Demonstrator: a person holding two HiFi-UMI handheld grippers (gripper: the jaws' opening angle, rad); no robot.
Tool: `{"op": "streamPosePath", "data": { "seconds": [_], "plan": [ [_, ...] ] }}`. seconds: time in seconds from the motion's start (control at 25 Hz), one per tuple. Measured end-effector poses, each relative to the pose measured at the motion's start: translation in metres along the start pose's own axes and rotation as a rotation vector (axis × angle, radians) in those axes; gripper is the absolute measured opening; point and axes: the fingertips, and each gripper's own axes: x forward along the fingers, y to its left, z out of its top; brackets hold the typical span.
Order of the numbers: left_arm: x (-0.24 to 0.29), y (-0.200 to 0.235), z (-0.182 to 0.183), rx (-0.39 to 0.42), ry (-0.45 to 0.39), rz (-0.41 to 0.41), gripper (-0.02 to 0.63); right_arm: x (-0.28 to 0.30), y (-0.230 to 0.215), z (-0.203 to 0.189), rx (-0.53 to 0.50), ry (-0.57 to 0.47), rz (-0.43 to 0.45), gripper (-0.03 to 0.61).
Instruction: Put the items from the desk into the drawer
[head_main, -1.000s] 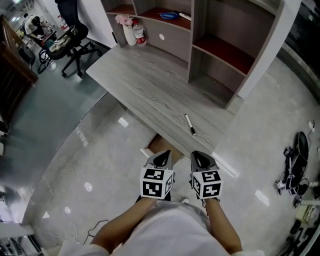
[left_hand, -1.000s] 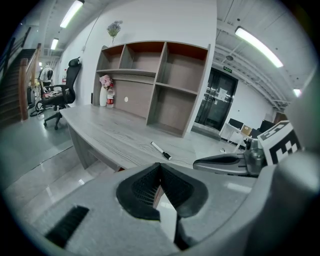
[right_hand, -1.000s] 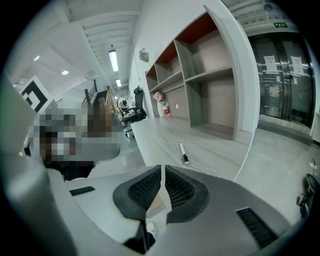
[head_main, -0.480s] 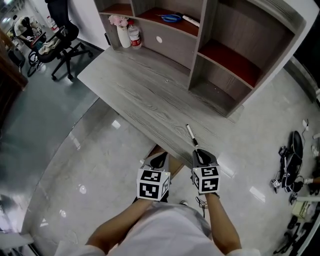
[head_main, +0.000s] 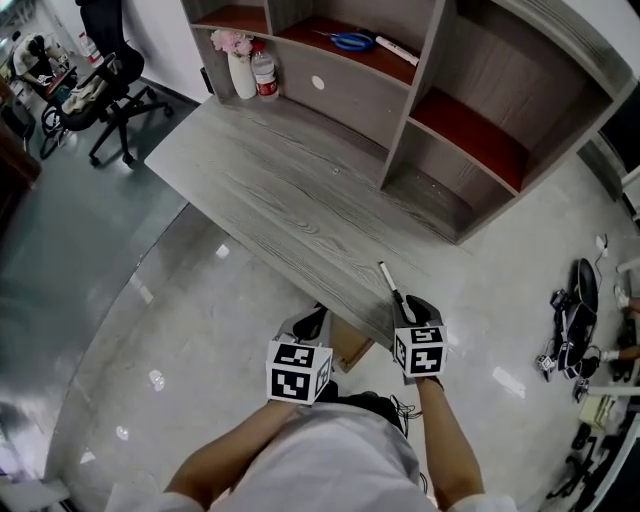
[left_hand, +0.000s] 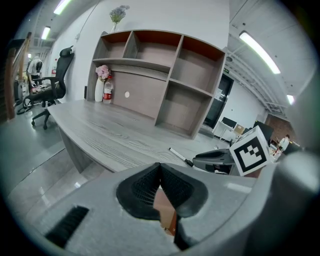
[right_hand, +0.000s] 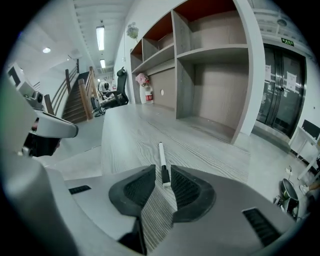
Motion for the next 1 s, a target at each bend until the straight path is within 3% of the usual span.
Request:
{"op": "streamPosePath", "data": {
  "seconds": [0.44, 1.0],
  "plan": [
    [0.003, 0.014, -0.003, -0.007, 0.018, 0.035, 0.002, 0.029, -0.003, -0.013, -0.003, 0.074, 0.016, 0.064],
    [-0.02, -0.01, -0.021, -0.027, -0.013, 0.146, 0.002, -0.002, 0.016, -0.01, -0.032, -0.005, 0.122, 0.048]
  ]
}}
